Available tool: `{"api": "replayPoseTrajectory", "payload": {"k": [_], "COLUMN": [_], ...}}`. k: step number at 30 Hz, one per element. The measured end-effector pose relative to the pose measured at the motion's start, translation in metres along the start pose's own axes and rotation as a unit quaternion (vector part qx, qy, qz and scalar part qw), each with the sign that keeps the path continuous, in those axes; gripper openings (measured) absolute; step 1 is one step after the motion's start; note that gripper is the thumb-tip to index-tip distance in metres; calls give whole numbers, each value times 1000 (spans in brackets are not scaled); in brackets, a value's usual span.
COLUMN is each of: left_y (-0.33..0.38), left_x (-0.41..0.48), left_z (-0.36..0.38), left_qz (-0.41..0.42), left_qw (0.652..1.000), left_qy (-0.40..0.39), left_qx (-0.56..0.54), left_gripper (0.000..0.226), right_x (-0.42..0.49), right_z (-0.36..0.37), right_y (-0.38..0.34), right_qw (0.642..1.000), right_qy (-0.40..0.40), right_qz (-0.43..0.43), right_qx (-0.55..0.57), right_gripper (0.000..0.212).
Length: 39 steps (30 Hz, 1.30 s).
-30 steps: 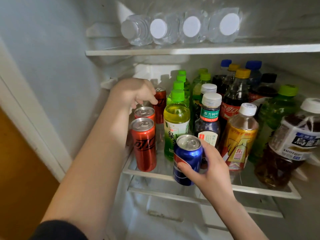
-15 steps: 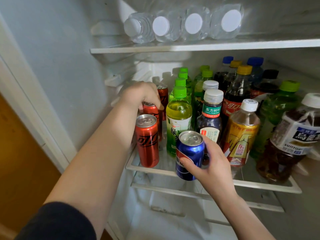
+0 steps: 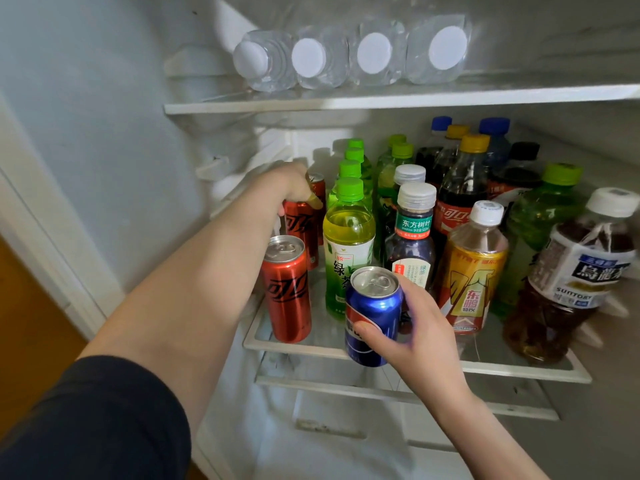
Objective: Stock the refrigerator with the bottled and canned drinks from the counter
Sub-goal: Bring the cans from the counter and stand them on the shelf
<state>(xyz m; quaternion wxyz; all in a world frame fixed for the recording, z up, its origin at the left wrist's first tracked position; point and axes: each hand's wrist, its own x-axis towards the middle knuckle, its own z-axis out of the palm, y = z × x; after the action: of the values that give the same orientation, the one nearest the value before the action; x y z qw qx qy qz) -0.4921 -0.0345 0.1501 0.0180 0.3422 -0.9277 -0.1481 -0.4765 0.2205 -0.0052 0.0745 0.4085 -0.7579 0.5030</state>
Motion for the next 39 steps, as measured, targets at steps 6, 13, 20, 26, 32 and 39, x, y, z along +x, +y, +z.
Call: {"api": "replayPoseTrajectory", "payload": {"k": [6,13,20,26,32,39], "left_y": [2,0,-4,-2,-4,1], "left_x": [3,9,10,9,5,-4], "left_z": [-8,-3,-2,-2,0,7], "left_qz": [-18,-24,-14,-22,-29,-12], "left_qw": [997,999,995,993,993,991], "left_qy": [-18,-5,25,26,40,82], "left_qx": [67,21,91,117,106,109], "left_gripper": [76,75,76,76,75,52], "right_x": [1,0,0,-1,0,0], "right_z": [-1,0,0,1,1,1], "right_y": [-3,-2,-2,-2,-2,0], "right_qw": [1000,1000,1000,1000,1000,1000], "right_qy": [-3,4,5,2,6,0], "right_qz": [-2,-12,-10,-4,-5,-1], "right_qx": [-1,-3,-6,-5,-6,-8], "right_gripper": [57,55,56,56,58,60]}}
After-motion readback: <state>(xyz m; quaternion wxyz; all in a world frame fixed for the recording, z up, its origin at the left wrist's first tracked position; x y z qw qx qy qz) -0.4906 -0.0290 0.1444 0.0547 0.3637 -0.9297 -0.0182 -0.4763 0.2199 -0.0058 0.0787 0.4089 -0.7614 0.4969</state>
